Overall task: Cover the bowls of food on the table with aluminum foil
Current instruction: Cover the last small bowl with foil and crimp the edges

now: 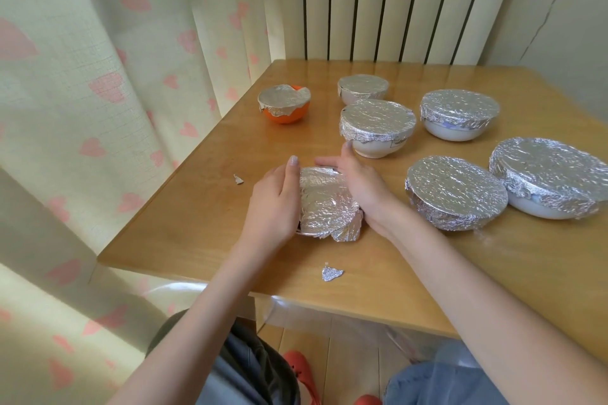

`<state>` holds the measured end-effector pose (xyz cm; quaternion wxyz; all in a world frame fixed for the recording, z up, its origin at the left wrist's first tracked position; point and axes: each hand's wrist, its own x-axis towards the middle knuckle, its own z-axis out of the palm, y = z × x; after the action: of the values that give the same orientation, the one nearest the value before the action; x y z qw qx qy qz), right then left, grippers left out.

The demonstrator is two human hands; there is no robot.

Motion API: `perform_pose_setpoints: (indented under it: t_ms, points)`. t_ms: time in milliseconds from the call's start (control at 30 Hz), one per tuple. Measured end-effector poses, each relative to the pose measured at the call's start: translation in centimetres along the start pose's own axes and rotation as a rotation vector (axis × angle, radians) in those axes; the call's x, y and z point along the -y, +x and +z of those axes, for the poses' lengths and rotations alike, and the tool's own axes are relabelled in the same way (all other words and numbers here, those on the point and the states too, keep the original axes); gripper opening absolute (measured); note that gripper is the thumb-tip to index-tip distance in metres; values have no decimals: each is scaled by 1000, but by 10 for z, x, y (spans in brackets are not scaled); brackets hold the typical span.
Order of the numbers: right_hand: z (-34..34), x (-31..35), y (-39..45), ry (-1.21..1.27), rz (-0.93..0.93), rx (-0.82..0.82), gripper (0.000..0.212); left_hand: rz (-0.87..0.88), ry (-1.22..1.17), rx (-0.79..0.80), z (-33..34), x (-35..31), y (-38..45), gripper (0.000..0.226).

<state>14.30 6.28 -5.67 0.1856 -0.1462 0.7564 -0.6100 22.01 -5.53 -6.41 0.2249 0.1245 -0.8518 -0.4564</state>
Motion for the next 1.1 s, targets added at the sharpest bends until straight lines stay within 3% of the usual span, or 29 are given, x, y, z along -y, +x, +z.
perform_pose_setpoints:
  t_ms: [100,200,267,367,433,600,800,1100]
  points:
    - [-6,2,0,120,21,-53,62,-79,-19,18,-6,-3,3,36]
    - [-4,-1,-11,140,-8,-357,48,-40,-44,10,-20,-2,14,37]
    - [6,-1,-19,154,-72,-456,44,-17,-81,70,-22,1,24,48]
    - [24,2,-22,199,-79,-427,45,-34,-173,235,-17,5,35,57]
    - [29,1,-21,168,-79,-437,46,-54,-179,255,-11,8,34,57]
    - [29,-3,-17,125,-97,-435,45,-93,-209,121,-2,8,28,55]
    - [19,-4,-10,69,-87,-299,52,-107,-139,-17,4,7,16,49]
    - [15,-1,-8,-23,-69,-199,50,-114,-35,4,4,-1,14,51]
